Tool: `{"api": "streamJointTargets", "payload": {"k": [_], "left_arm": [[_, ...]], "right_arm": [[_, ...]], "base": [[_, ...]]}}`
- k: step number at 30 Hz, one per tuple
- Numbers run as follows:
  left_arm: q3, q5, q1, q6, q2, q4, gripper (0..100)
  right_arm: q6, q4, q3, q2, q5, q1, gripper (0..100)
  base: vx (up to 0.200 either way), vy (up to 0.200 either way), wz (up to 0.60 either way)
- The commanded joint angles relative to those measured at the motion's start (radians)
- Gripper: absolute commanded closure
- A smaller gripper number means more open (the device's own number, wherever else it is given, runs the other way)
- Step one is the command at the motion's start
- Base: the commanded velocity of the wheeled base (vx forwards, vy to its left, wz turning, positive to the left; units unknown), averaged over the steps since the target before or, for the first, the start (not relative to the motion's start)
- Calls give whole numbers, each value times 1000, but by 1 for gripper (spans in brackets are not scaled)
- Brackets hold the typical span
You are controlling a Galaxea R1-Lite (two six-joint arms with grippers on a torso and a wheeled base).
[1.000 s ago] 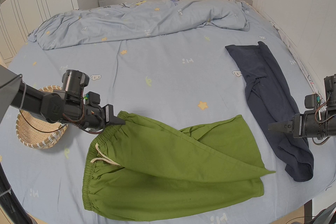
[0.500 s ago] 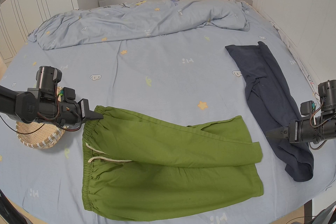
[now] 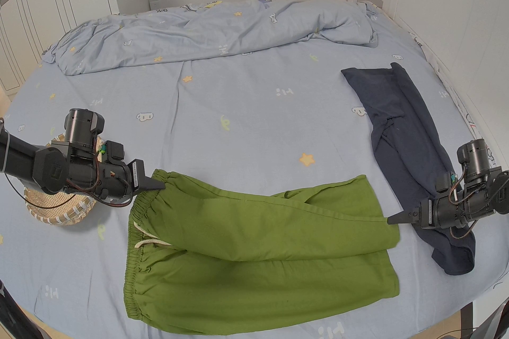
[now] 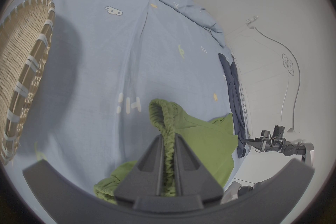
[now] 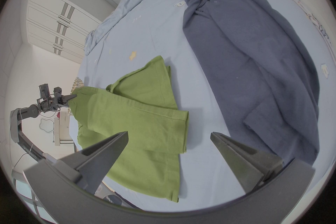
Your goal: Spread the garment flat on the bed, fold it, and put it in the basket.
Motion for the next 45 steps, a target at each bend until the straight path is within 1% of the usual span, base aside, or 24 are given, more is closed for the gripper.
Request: {"api": "streamJointTargets", "payload": {"k": [1, 5, 14, 15, 30, 33, 34, 35, 36, 37, 38, 39, 40, 41, 42, 43, 45], "left_arm": [[-2, 2, 0, -1, 20, -12, 100], [0, 2, 4, -1, 25, -30, 100], [-2, 2, 6, -1, 30, -30, 100], [-2, 4, 6, -1, 30, -30, 100], [-2, 2, 7, -1, 30, -30, 100], [0, 4, 17, -1, 20, -30, 100], [1, 9, 20, 0, 13, -30, 100], [1, 9, 20, 0, 13, -30, 100], [3, 26, 23, 6, 7, -30, 100], [3, 33, 23, 11, 5, -30, 100], [3, 33, 23, 11, 5, -30, 100], [3, 47, 26, 31, 0, -30, 100], [4, 47, 29, 34, 2, -30, 100], [4, 47, 29, 34, 2, -30, 100], [7, 47, 26, 34, 3, -30, 100], [12, 47, 26, 36, 3, -30, 100], [14, 47, 26, 36, 3, -30, 100]], "right_arm": [[-1, -41, 0, 97, 4, 11, 0], [1, -109, 6, 149, 2, 31, 0], [7, -142, 5, 162, 4, 34, 0], [9, -147, 5, 165, 4, 34, 100], [12, -172, 8, 165, 1, 31, 100], [9, -207, 29, 143, -14, 32, 100], [4, -233, 42, 97, -30, 37, 100], [4, -233, 42, 97, -30, 37, 100], [6, -244, 54, 31, -70, 57, 100], [7, -242, 55, 7, -85, 71, 100], [7, -242, 55, 7, -85, 71, 100], [9, -230, 58, -115, -146, 121, 100], [9, -219, 62, -159, -165, 137, 100], [9, -219, 62, -159, -165, 137, 100], [7, -167, 49, -265, -185, 177, 100], [7, -138, 43, -311, -185, 193, 100], [6, -127, 39, -325, -185, 198, 100]], "base": [[0, 0, 0], [0, 0, 0], [0, 0, 0], [0, 0, 0], [0, 0, 0], [0, 0, 0], [0, 0, 0], [0, 0, 0], [0, 0, 0], [0, 0, 0], [0, 0, 0], [0, 0, 0], [0, 0, 0], [0, 0, 0], [0, 0, 0], [0, 0, 0], [0, 0, 0]]}}
